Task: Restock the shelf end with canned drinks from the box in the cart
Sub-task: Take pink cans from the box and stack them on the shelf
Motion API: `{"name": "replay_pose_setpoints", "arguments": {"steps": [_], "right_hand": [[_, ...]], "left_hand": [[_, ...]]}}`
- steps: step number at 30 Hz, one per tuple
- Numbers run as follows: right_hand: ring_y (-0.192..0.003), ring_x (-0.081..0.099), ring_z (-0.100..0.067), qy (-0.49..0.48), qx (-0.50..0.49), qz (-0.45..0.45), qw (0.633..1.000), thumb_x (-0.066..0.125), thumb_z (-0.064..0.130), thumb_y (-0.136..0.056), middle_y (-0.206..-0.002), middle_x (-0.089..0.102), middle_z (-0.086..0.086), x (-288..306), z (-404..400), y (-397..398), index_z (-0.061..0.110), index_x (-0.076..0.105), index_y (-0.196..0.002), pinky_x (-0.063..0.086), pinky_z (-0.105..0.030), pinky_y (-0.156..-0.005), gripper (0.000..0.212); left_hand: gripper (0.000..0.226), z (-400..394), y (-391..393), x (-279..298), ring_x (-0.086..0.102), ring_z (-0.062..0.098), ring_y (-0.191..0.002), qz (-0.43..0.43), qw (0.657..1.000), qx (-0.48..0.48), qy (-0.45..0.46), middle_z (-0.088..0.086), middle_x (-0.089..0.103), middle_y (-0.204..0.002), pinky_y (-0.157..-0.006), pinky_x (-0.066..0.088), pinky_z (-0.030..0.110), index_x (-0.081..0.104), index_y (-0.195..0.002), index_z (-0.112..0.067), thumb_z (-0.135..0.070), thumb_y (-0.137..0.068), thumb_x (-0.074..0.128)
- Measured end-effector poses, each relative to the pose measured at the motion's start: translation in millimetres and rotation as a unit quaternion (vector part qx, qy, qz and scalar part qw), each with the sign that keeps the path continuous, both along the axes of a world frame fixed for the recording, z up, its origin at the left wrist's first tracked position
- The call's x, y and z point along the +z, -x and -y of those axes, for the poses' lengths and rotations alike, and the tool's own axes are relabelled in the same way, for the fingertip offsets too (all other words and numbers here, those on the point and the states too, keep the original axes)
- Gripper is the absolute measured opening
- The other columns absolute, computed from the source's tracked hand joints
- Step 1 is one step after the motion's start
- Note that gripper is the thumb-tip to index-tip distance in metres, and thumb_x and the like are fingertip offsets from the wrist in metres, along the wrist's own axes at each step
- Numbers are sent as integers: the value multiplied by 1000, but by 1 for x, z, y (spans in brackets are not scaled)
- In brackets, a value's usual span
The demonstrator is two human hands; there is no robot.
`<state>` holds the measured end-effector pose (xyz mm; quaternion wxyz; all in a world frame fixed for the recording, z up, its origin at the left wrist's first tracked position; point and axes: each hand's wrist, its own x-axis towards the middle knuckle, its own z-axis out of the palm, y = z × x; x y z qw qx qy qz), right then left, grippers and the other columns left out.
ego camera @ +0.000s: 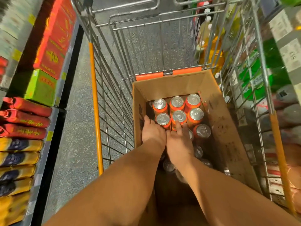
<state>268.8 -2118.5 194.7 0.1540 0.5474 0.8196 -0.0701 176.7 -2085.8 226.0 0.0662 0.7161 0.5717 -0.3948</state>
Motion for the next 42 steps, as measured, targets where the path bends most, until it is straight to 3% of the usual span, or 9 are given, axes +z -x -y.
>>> {"name": "replay_pose_setpoints", "arguments": {"steps": [6,13,15,18,22,26,28,36,42], "right_hand": [[-132,40,-33,-7,-20,-39,999,71,33,-70,-100,70,-7,35,17,-10,15,66,-97,2,-53,-116,33],[-133,38,-28,-48,-83,-101,990,71,40,-71,-128,58,-6,78,51,-25,19,61,-120,3,-43,-119,54],[-130,45,-32,-67,-114,-112,985,77,37,-66,-130,59,-10,97,67,-27,15,59,-125,15,-49,-119,65],[-120,55,-36,-137,-178,-149,963,80,37,-62,-122,64,-14,130,93,-31,11,60,-122,31,-55,-111,69],[-81,63,-31,-160,-318,-90,930,81,46,-51,-85,65,-10,199,122,-35,16,67,-87,52,-42,-82,49],[-101,55,-28,-196,-424,-119,876,65,50,-67,-102,59,-4,281,151,-56,18,61,-110,42,-39,-94,54],[-100,57,-27,-231,-452,-145,849,59,50,-69,-105,53,-2,324,170,-73,22,54,-120,48,-38,-86,58],[-109,57,-30,-415,-512,-150,737,67,50,-72,-119,52,-5,499,289,-149,21,43,-133,49,-39,-85,71],[-107,59,-30,-509,-540,-134,656,59,54,-65,-115,61,-5,621,398,-177,22,43,-121,47,-35,-81,67]], "left_hand": [[36,12,8,14,48,27,-127,58,998,-23,-20,4,62,-130,-121,11,49,60,-129,-21,-29,-100,42],[35,31,-1,32,52,26,-123,160,986,-28,-37,4,65,-126,-110,29,32,67,-121,-20,-25,-100,40],[32,37,-5,50,53,28,-123,200,979,-31,-15,8,64,-127,-98,34,19,66,-120,-14,-20,-98,43],[22,39,-5,97,63,29,-110,201,973,-111,-5,7,70,-114,-94,48,34,71,-105,-16,-15,-89,56],[17,44,-9,175,68,29,-93,250,952,-173,-20,8,70,-100,-72,53,33,67,-88,-16,-29,-76,65],[59,60,-35,266,62,29,-97,387,901,-190,-39,1,39,-103,-74,47,32,52,-110,-18,-49,-63,70],[63,73,-56,310,61,26,-98,447,867,-218,-41,-3,29,-98,-74,42,29,51,-111,-18,-53,-62,69],[80,168,-153,491,59,30,-107,576,735,-349,-84,0,43,-108,-90,51,38,55,-119,-19,-72,-59,56],[60,263,-195,607,57,17,-84,686,611,-385,-94,-5,55,-85,-69,43,31,64,-87,-22,-72,-55,54]]}}
